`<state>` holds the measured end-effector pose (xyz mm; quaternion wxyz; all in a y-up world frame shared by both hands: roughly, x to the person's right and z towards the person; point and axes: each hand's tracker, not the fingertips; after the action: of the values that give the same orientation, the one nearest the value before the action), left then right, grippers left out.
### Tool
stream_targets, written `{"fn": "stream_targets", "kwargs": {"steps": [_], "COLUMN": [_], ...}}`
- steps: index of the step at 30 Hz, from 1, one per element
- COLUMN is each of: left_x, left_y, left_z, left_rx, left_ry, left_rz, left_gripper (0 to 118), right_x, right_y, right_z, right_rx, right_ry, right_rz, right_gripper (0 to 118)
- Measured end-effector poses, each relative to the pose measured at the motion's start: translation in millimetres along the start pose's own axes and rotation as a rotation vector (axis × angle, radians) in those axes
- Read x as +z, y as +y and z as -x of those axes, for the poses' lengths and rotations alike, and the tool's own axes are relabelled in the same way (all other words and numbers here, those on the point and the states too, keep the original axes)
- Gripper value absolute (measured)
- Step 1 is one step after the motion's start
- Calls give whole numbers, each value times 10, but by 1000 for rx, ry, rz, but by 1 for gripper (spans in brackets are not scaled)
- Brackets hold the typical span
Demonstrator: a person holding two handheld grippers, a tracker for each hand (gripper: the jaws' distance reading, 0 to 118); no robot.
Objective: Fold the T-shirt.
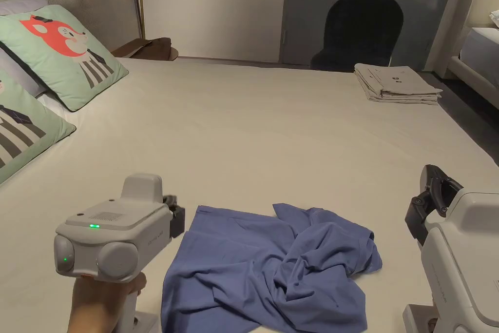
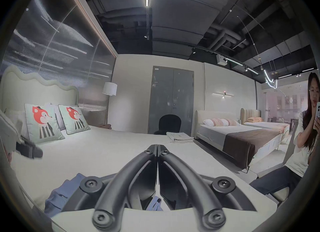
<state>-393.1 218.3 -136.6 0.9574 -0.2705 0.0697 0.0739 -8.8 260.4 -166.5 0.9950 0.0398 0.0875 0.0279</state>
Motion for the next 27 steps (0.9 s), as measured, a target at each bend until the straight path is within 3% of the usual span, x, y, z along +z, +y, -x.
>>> {"fn": "stream_targets", "kwargs": {"steps": [4,8,9,12,14,18,20,23,25,26,27], "left_x": [-178,-333,-355,-438,-481,-524,-560,-557,-553,-561,-556], "left_y": [-363,-715,-781,-913,-989,-1107,-1172,-1245,-1268,-1259,-1250], "left_z": [30,55,65,67,45,-3,-30,-99,-129,-129,-129], "left_rx": [34,61,65,71,51,47,48,54,58,45,31], "left_ry": [-61,-81,-76,-41,-1,47,56,47,48,42,20], "left_rz": [198,275,292,327,369,385,406,412,397,397,395], "left_gripper": [0,2,20,97,99,99,93,44,38,30,15], "right_x": [-10,-18,-18,-25,-38,-60,-74,-89,-102,-109,-115], "right_y": [-57,-124,-139,-190,-218,-251,-265,-282,-304,-313,-323], "right_z": [-11,-6,-1,12,18,21,14,2,-16,-25,-32], "right_rx": [-9,-10,-10,-10,-12,-12,-15,-13,-15,-16,-18], "right_ry": [2,9,11,16,22,28,31,33,34,34,33], "right_rz": [13,33,37,52,64,76,80,84,89,92,94], "right_gripper": [0,0,0,0,0,0,0,0,0,0,0]}}
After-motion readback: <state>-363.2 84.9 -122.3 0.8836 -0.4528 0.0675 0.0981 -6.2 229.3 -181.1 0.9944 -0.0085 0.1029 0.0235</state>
